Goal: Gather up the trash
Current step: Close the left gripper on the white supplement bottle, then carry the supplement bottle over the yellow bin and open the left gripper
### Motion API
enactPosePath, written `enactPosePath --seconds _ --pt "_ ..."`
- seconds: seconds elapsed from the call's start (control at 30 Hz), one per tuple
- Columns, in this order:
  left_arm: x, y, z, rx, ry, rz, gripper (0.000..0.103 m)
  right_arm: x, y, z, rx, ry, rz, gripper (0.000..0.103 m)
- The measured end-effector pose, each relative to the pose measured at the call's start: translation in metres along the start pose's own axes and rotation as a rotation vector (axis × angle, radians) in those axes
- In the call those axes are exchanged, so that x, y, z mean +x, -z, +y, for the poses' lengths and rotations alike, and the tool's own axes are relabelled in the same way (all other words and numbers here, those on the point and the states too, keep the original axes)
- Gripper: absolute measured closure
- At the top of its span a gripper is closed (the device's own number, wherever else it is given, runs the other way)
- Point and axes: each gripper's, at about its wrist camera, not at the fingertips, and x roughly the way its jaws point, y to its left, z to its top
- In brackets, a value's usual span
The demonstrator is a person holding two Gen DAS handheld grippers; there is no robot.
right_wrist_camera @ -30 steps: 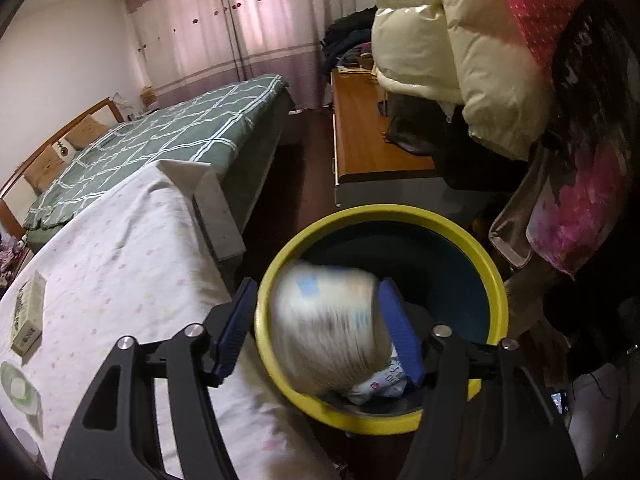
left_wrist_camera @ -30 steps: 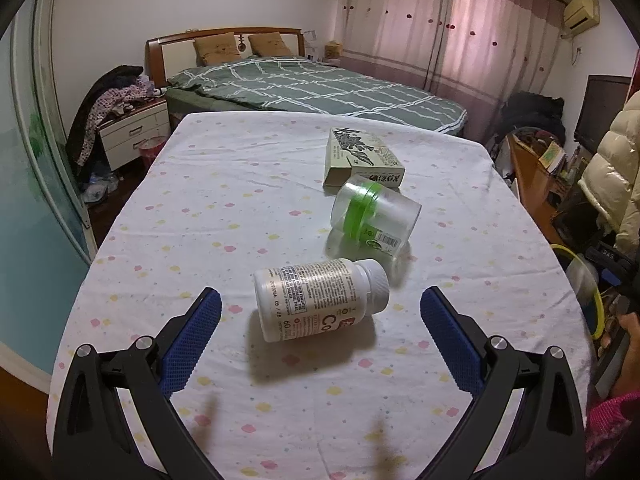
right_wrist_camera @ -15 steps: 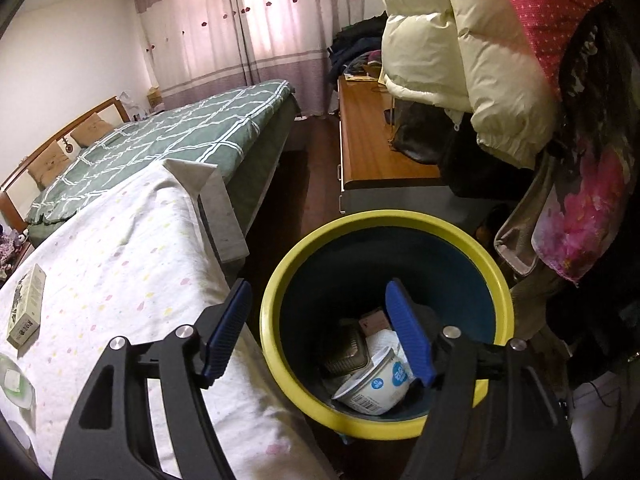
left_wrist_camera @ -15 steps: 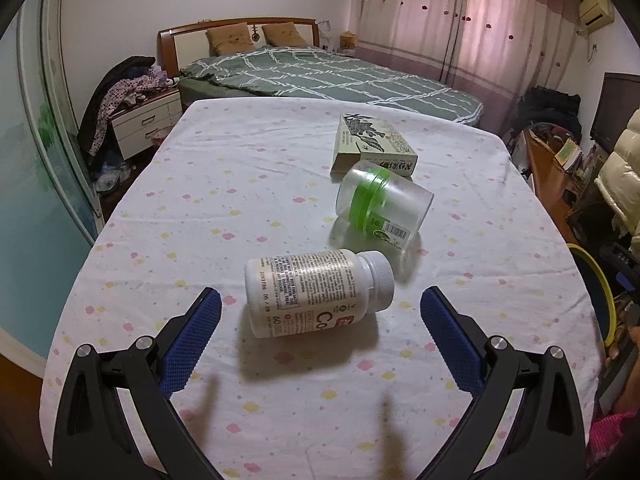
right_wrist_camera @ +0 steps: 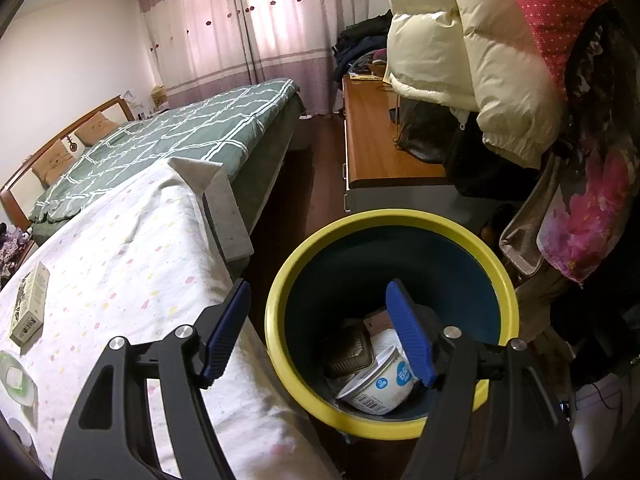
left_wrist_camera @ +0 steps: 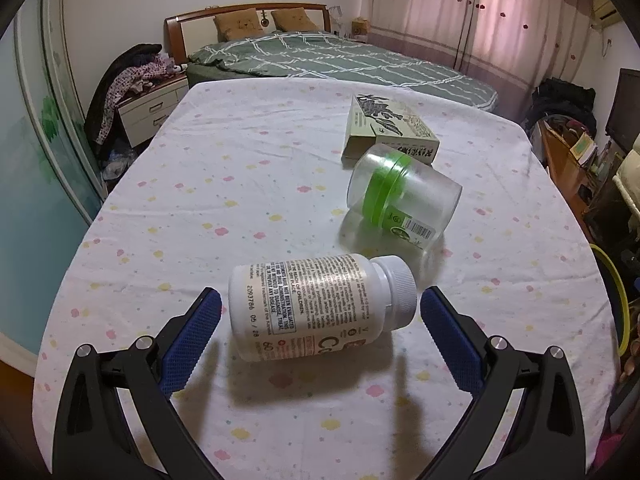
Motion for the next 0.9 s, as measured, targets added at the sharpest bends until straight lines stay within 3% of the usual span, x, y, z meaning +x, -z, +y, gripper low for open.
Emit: enactPosePath --seconds 0.1,0.47,0.7,0.9 --pt "0.003 -0.001 0.002 -0.004 0.015 0.012 0.016 0.0 0.0 0.0 0.001 -0.001 0.0 0.036" --pt "-0.013 -0.001 -0.014 0.046 0.073 -0.007 0.016 -0.002 0.003 0.001 -0.02 -0.031 -0.003 0.036" --pt "-0.024 -0.009 -0.061 0.123 0.156 -0.02 0.016 -0.014 0.007 -0.013 -0.053 -0.046 -0.001 0.036" --pt "-0.029 -0.019 -0.128 0.226 0.257 -0.035 0.016 -0.026 0.006 -0.047 -0.043 -0.038 -0.006 0.036"
